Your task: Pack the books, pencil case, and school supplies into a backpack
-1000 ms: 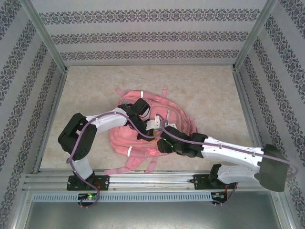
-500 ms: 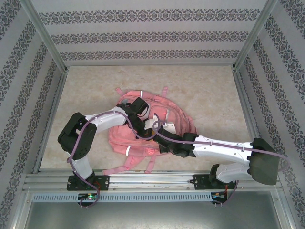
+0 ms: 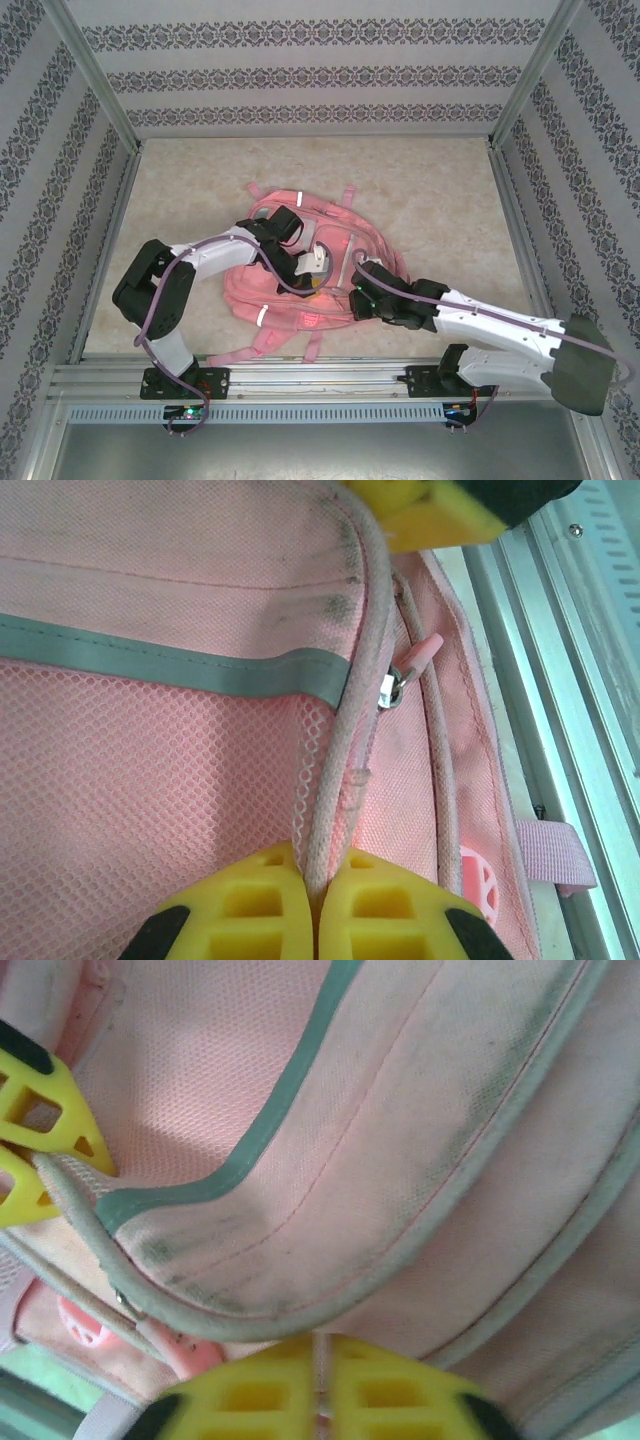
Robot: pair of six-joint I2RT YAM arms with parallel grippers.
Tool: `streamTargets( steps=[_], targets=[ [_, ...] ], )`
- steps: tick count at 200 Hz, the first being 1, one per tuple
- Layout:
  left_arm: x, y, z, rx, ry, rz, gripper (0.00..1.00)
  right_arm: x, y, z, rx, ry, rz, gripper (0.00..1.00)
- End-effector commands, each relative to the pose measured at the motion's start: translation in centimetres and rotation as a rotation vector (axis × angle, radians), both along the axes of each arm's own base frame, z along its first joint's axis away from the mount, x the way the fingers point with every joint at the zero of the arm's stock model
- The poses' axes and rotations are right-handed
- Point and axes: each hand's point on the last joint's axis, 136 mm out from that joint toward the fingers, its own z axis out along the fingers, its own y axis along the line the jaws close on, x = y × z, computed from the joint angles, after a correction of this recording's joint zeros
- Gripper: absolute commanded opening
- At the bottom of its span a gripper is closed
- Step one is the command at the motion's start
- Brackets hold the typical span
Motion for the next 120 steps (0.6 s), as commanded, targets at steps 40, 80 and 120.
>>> streamTargets(
  steps=[40,80,120],
  targets=[
    [0.1,-0.3,1.1,-0.038,0.078,-0.035,0.0,-0.7,3.8,2.1,0.068,-0.051,0.216,0.47],
    [0.2,-0.2,1.1,-0.021,0.091,-0.016,0.0,1.4,3.5,0.1,-0.037,-0.069,0.129,0.52],
    [0.2,-0.2,1.0,-0.021,0.087,-0.008,0.0,2.6,3.8,-0.3,-0.081,-0.065,0.016,0.03]
  ],
)
